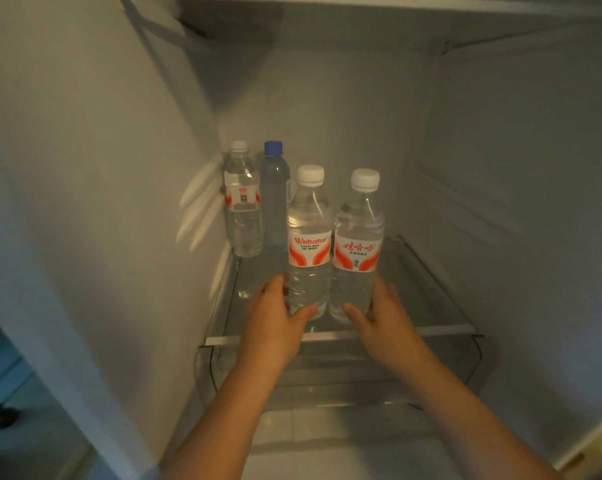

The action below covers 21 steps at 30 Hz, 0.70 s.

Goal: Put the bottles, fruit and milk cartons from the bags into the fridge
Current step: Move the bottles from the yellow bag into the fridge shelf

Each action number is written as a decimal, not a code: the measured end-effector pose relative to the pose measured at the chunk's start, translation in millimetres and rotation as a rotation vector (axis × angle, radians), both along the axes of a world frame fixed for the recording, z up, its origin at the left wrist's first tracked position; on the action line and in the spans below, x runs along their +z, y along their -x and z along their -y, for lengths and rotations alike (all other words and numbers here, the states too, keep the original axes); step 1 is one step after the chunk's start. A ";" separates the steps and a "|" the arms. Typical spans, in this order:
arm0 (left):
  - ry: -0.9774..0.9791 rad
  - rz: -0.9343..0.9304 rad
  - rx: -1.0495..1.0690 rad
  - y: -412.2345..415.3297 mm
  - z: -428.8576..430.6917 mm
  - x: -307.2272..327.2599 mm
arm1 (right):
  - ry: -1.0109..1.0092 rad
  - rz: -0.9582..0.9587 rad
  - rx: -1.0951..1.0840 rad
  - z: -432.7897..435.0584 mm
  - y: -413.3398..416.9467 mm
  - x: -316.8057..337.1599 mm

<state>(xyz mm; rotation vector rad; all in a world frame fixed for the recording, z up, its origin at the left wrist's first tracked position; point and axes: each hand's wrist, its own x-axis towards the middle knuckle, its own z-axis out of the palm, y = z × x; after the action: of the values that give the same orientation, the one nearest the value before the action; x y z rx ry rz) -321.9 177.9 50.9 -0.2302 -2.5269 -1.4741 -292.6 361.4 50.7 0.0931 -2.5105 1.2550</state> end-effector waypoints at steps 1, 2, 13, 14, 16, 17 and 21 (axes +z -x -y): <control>-0.023 0.023 0.009 1.9 -1.0 0.9 | -0.028 0.028 -0.036 0.9 0.9 1.2; -0.037 0.038 0.023 4.4 -2.3 1.6 | -0.031 0.040 -0.065 1.5 2.5 2.6; -0.081 0.092 0.150 63.5 -28.7 11.2 | 0.179 0.131 -0.163 2.2 56.0 10.0; -0.081 0.091 0.156 70.7 -30.9 13.0 | 0.195 0.126 -0.174 2.7 62.3 11.7; -0.092 0.093 0.157 83.4 -34.7 17.6 | 0.211 0.111 -0.215 3.4 77.7 12.2; -0.095 0.099 0.165 89.4 -36.4 19.9 | 0.212 0.108 -0.232 3.8 86.2 11.4; -0.118 0.119 0.206 112.9 -44.0 24.4 | 0.167 0.098 -0.292 7.9 117.3 11.4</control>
<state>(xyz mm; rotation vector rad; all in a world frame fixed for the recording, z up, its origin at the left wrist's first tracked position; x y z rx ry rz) -434.8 222.0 75.3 0.1363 -2.4543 -1.5879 -409.8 353.6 62.1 -0.3695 -2.3770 1.3641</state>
